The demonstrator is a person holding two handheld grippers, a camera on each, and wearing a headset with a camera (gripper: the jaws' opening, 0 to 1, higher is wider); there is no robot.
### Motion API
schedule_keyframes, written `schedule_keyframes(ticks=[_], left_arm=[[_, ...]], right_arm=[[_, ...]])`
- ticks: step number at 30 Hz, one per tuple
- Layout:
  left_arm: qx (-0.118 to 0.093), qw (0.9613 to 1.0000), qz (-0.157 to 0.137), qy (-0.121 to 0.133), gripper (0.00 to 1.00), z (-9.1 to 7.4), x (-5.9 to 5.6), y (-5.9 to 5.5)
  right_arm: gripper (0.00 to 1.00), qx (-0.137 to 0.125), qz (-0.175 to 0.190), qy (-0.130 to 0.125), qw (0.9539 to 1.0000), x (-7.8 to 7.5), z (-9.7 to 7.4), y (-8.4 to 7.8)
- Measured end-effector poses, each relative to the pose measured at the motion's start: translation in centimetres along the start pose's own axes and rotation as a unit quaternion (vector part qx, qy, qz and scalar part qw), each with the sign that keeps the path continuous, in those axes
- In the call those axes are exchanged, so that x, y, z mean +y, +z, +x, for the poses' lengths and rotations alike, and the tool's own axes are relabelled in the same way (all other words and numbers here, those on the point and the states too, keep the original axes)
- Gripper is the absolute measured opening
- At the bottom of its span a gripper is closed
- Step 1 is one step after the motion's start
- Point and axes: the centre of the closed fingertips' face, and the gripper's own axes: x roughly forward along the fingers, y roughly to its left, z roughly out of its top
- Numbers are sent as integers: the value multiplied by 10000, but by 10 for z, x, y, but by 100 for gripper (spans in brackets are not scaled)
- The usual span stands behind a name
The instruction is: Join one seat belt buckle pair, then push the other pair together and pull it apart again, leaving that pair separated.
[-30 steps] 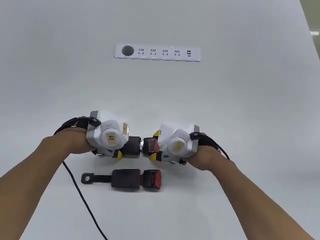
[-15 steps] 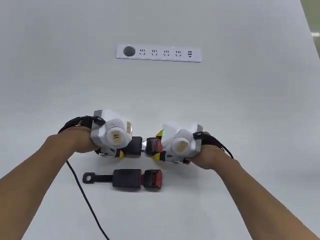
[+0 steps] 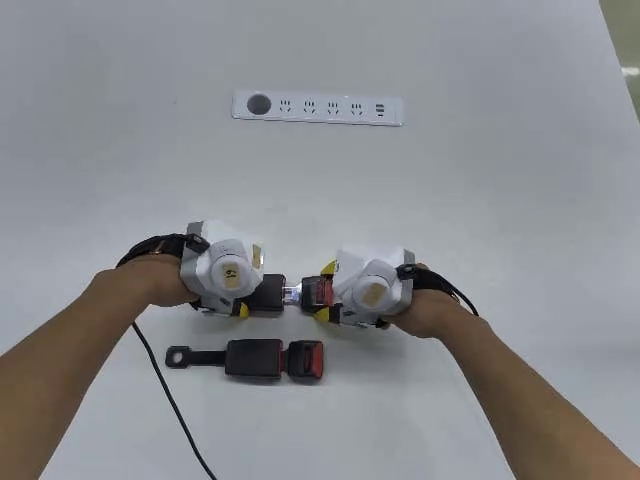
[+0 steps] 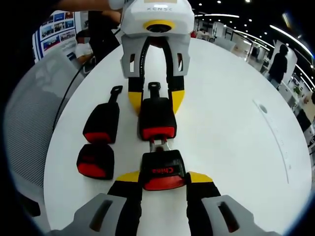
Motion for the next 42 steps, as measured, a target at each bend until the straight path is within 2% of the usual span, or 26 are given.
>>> schedule_keyframes(ticks=[18,42], left_arm=[[-10,10000,4,-10,33,-3,-2,4],[-21,10000,-40,1,33,1,0,0]], right_arm=[[31,141,-49,38,9999,0,-7,-11],[32,336,-42,-37,9994,-7,-23,-34]])
